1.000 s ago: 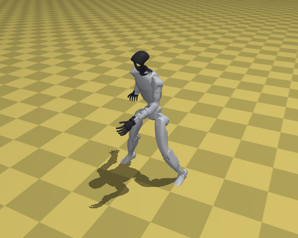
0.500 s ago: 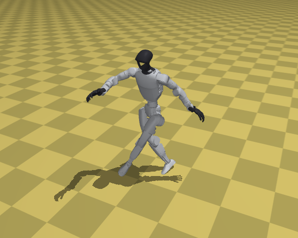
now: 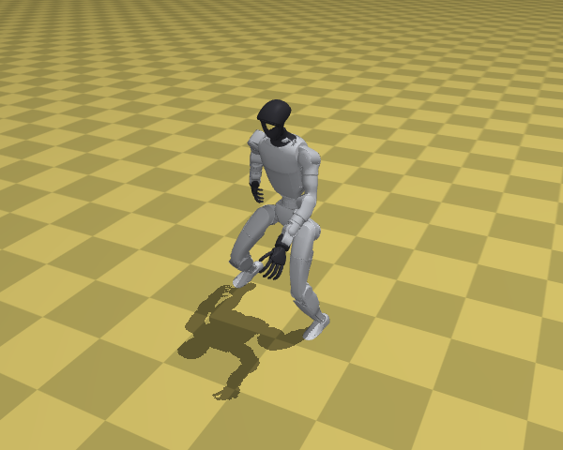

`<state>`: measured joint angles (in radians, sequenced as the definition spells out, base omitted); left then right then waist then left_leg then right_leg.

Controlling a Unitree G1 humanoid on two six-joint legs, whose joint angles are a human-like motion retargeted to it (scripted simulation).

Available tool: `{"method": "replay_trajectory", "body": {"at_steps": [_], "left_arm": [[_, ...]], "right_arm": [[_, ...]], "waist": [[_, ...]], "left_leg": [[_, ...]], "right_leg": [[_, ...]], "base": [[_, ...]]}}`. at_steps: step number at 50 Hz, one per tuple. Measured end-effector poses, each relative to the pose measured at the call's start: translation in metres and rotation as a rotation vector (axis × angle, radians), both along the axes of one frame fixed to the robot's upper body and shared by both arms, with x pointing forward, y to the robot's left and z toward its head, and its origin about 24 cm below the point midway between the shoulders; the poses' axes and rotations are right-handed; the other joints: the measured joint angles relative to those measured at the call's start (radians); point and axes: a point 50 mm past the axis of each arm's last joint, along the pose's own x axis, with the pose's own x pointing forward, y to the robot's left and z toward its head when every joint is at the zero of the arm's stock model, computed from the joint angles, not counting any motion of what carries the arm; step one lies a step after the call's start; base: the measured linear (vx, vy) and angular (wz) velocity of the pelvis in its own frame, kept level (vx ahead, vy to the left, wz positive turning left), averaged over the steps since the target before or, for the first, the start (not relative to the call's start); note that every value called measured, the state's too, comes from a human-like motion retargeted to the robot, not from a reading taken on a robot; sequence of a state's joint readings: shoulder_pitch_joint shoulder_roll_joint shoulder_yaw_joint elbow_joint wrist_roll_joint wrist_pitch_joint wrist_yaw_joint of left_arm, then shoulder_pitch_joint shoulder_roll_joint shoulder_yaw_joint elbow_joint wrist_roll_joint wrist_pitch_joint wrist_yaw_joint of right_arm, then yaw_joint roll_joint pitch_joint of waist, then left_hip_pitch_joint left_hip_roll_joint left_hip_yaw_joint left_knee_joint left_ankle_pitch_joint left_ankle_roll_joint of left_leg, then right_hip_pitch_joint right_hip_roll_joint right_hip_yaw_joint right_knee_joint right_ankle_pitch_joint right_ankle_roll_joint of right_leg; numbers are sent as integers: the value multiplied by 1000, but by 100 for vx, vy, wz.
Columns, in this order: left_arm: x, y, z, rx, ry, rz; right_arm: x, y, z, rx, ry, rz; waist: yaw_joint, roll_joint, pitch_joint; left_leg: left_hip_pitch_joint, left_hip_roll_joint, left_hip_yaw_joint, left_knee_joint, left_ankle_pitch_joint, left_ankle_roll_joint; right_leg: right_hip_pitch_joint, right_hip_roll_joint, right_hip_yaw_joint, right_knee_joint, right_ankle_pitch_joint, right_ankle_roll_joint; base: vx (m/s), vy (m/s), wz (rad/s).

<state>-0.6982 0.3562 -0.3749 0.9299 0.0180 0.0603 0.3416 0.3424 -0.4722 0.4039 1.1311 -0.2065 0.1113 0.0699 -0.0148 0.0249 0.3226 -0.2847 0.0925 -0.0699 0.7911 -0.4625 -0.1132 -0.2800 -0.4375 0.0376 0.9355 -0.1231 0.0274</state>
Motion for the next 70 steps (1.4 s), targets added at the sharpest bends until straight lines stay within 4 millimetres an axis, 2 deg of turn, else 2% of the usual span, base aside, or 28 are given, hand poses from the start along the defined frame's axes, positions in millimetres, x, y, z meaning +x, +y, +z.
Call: {"method": "replay_trajectory", "body": {"at_steps": [3,5,7,9,12,15,18,20,24,28,30,33,35,38,40,42,44,46,48,50,52,55,57,60,63,65,67,70], "left_arm": [[24,-25,84,-127,-378,-31],[22,-30,110,-214,-520,-65],[15,-29,108,-275,-538,-92],[6,-23,86,-269,-466,-115],[-15,-3,39,-102,-292,-120],[-50,35,-17,192,-64,-68],[-109,67,-87,255,266,31],[-159,85,-130,150,497,147],[-286,118,-180,-45,938,463],[-407,140,-176,-59,1203,791],[-460,139,-166,-110,1221,999],[-532,121,-149,-261,1188,1331],[-571,105,-135,-334,1199,1517],[-600,98,-118,-335,1287,1587],[-587,105,-123,-298,1288,1582],[-545,121,-141,-244,1243,1471],[-482,135,-160,-202,1149,1310],[-398,140,-176,-171,1032,1053],[-312,132,-178,-97,920,683],[-221,110,-161,54,768,277],[-135,80,-117,211,487,16],[-63,31,-41,221,-2,-105],[-49,10,-5,114,-253,-62],[-53,17,21,99,-473,76],[-65,46,21,224,-489,184],[-79,68,2,285,-344,204],[-94,87,-21,296,-162,201],[-126,111,-65,389,157,150]], "right_arm": [[-56,26,5,3,-5,-254],[-90,42,12,8,3,-489],[-115,58,16,16,45,-705],[-130,71,17,26,108,-820],[-124,80,9,12,147,-752],[-69,65,-9,-31,4,-541],[35,30,-17,-80,-265,-316],[121,5,-3,-145,-452,-146],[287,-20,79,-317,-858,25],[409,20,201,-289,-1343,110],[446,71,270,-257,-1585,329],[460,154,352,-165,-1863,667],[454,193,378,-17,-1980,696],[450,203,367,221,-2030,451],[451,193,340,249,-1961,309],[449,164,304,200,-1853,211],[437,128,255,96,-1705,147],[411,87,199,-46,-1510,117],[366,50,135,-199,-1272,104],[307,20,82,-298,-996,92],[244,-1,46,-348,-781,-2],[137,-16,13,-390,-576,-192],[67,-20,10,-425,-496,-295],[-14,-14,12,-496,-361,-500],[-54,-7,17,-586,-287,-706],[-67,-7,19,-628,-248,-812],[-47,-12,15,-610,-291,-843],[27,-29,10,-500,-472,-764]], "waist": [[-117,-41,-26],[-154,-69,-52],[-154,-87,-63],[-141,-93,-66],[-121,-103,-54],[-107,-98,-16],[-75,-101,27],[-31,-114,49],[142,-140,55],[332,-191,50],[396,-228,63],[421,-265,60],[433,-239,36],[480,-155,-17],[495,-105,-1],[472,-139,21],[397,-166,43],[315,-155,65],[236,-104,81],[157,-64,104],[74,-70,108],[-49,-50,73],[-92,-32,30],[-108,-56,-44],[-102,-104,-61],[-124,-124,-59],[-150,-126,-20],[-200,-117,19]], "left_leg": [[94,-2,-80,-263,128,-26],[154,21,-83,-395,232,-28],[177,59,-64,-430,346,-34],[145,103,-35,-363,446,-40],[-8,151,9,-144,480,-14],[-203,110,-58,5,395,53],[-313,-4,-129,-70,389,76],[-349,-47,-75,-180,422,88],[-352,-104,175,-393,516,82],[-254,-181,495,-591,622,-14],[-154,-202,718,-635,635,-75],[5,-221,914,-634,652,-142],[112,-236,835,-703,647,-149],[182,-101,682,-628,431,-105],[249,-36,666,-640,332,-91],[160,-24,652,-478,235,-39],[39,-28,565,-295,162,-9],[-47,-28,453,-170,114,-6],[-96,11,345,-55,81,-32],[-72,9,256,-96,94,-43],[-36,-48,166,-246,183,-63],[40,-63,41,-450,289,-92],[91,-34,0,-555,359,-106],[128,46,40,-592,467,-114],[55,183,261,-383,534,-88],[-20,298,425,-192,494,-48],[-99,339,468,-85,406,-48],[-206,279,504,-108,379,-39]], "right_leg": [[90,37,120,-370,34,79],[138,46,138,-567,104,142],[171,55,55,-649,140,155],[202,67,-76,-641,89,124],[218,105,-182,-567,-63,86],[146,185,-168,-395,-206,44],[55,265,-181,-221,-254,51],[22,325,-170,-168,-269,66],[37,477,-85,-199,-254,83],[189,602,31,-414,-91,137],[335,643,105,-607,93,183],[532,679,164,-843,312,234],[605,680,99,-869,308,227],[565,575,-350,-568,139,63],[527,431,-560,-332,45,-80],[330,253,-524,-23,-58,-131],[132,172,-371,164,-111,-98],[1,140,-226,236,-123,-43],[-44,117,-139,224,-114,-15],[-39,83,-58,110,-128,-61],[-39,17,24,-55,-84,-37],[71,-15,81,-388,19,82],[153,-10,89,-591,87,152],[217,19,51,-715,106,188],[207,80,13,-607,-30,146],[193,146,19,-489,-139,124],[167,232,7,-358,-212,115],[134,350,-53,-252,-259,102]], "base": [[19,-92,150],[20,-102,36],[17,-110,-30],[12,-114,-43],[3,-111,-7],[-7,-101,12],[-9,-93,-32],[1,-88,-101],[20,-81,-189],[53,-79,-215],[74,-83,-188],[82,-88,-135],[82,-66,-130],[78,-60,-113],[60,-55,-14],[44,-56,132],[37,-62,263],[34,-68,290],[33,-70,255],[22,-71,227],[14,-77,232],[18,-85,203],[18,-97,95],[12,-109,-20],[2,-115,-60],[-5,-110,-13],[-8,-98,6],[-19,-92,31]]}}
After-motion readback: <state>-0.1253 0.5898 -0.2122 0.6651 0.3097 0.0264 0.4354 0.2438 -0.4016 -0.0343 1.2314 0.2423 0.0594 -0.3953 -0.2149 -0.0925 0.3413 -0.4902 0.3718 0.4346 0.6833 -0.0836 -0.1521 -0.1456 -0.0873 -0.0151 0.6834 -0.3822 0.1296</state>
